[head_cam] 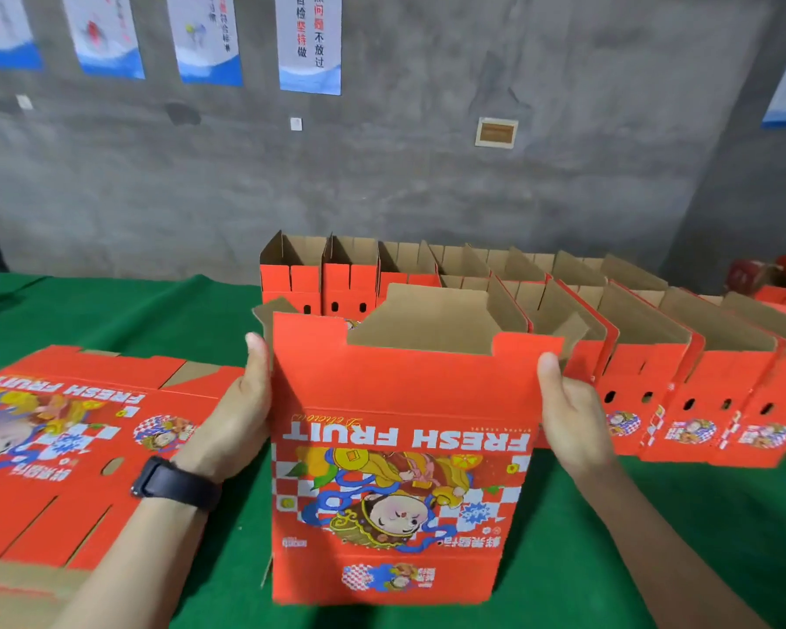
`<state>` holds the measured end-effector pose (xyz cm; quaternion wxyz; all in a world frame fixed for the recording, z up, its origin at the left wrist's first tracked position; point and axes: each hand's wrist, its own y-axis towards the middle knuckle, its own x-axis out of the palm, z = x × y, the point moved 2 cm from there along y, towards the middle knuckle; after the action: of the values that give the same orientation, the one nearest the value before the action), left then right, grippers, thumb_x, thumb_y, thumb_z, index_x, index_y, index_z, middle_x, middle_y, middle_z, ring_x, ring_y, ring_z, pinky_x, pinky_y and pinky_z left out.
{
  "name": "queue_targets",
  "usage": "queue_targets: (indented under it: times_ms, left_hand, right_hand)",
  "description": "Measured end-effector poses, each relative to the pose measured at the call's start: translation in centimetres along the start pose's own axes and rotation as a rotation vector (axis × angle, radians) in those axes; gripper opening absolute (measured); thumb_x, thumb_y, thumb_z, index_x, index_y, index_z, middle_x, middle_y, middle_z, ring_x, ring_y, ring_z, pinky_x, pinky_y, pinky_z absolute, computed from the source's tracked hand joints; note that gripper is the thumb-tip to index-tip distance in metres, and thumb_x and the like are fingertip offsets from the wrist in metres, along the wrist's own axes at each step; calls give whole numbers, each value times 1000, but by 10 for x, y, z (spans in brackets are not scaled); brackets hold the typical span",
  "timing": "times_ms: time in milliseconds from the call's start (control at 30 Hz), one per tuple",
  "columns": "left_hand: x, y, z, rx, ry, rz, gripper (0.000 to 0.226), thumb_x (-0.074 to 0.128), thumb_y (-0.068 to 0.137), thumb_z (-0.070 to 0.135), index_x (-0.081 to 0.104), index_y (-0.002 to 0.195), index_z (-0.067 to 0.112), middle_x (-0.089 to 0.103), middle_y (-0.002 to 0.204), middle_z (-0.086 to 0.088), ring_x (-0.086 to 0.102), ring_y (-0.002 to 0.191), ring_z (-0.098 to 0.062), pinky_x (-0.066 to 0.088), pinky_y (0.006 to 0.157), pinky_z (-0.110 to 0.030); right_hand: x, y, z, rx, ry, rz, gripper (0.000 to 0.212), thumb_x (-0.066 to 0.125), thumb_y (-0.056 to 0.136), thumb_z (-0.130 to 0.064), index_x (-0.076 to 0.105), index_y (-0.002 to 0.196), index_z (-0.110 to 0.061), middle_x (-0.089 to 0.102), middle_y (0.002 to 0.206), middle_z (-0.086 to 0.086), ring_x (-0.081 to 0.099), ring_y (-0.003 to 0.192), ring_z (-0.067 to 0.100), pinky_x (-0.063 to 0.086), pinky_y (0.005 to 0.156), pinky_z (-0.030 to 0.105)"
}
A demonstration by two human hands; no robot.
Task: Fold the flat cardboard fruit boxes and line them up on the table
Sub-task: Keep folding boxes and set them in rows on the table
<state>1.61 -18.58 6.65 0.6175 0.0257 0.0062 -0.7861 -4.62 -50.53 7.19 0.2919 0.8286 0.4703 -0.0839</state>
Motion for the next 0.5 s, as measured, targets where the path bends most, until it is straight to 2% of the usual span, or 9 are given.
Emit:
queue_targets:
  times_ms: [67,133,167,233,300,333,367,433,500]
  left_hand:
    - [2,1,-5,38,59,174,65,24,90,69,68,99,22,73,97,10,65,96,-2,43,93,-20]
    - [9,-1,-10,-33,-119,297,46,35,100,46,66,96,12,70,98,-5,63,90,-18,44,92,-32]
    - [14,-3,-9,-41,-177,311,36,38,102,33,65,100,9,69,99,-10,63,88,-22,45,91,-37]
    - [23,-10,-3,4,-194,287,29,38,101,13,64,114,12,72,100,-6,66,88,-20,48,89,-37]
    - [25,-18,-2,47,-106,318,35,41,100,7,56,131,13,67,116,-4,64,103,-19,47,97,-39]
    - [24,-23,0,77,-2,357,39,44,98,6,50,137,12,62,126,-4,60,112,-19,44,102,-40]
    - [24,-26,2,102,127,389,44,48,97,6,45,140,12,57,132,-4,57,117,-19,42,105,-40]
    - [25,-30,5,135,363,422,49,54,93,6,43,141,11,54,133,-4,55,116,-18,41,103,-33]
    - [31,-33,9,156,553,411,49,55,91,3,46,139,8,53,135,-8,56,114,-22,39,90,-23]
  right_hand:
    - [1,-6,3,-3,4,38,58,33,91,-55,34,47,-16,41,42,-8,41,41,4,31,51,29]
    - [3,-11,8,-22,22,53,56,42,95,-43,45,54,-5,47,54,-4,47,48,8,37,52,28]
    - [3,-14,8,-36,38,75,53,47,96,-38,44,56,-3,46,56,0,45,48,9,36,50,24]
    - [-3,-15,10,-76,48,141,52,56,95,-27,35,50,-12,45,57,0,44,48,11,31,47,17]
    - [-9,-13,7,-107,-2,183,45,66,89,-20,44,50,-19,57,70,-1,53,63,12,36,60,16]
    - [-12,-11,7,-112,-32,183,26,71,85,-18,59,62,-19,62,84,-3,58,79,13,40,73,18]
    - [-14,-10,5,-104,-74,158,5,73,83,-15,69,84,-15,62,101,-1,57,97,14,40,87,21]
    - [-13,-7,9,-52,-168,97,45,75,82,-13,60,123,-5,52,128,5,47,121,17,33,105,27]
    - [-9,-7,8,-32,-204,46,58,73,83,-11,49,135,-6,45,139,5,42,129,20,29,108,29]
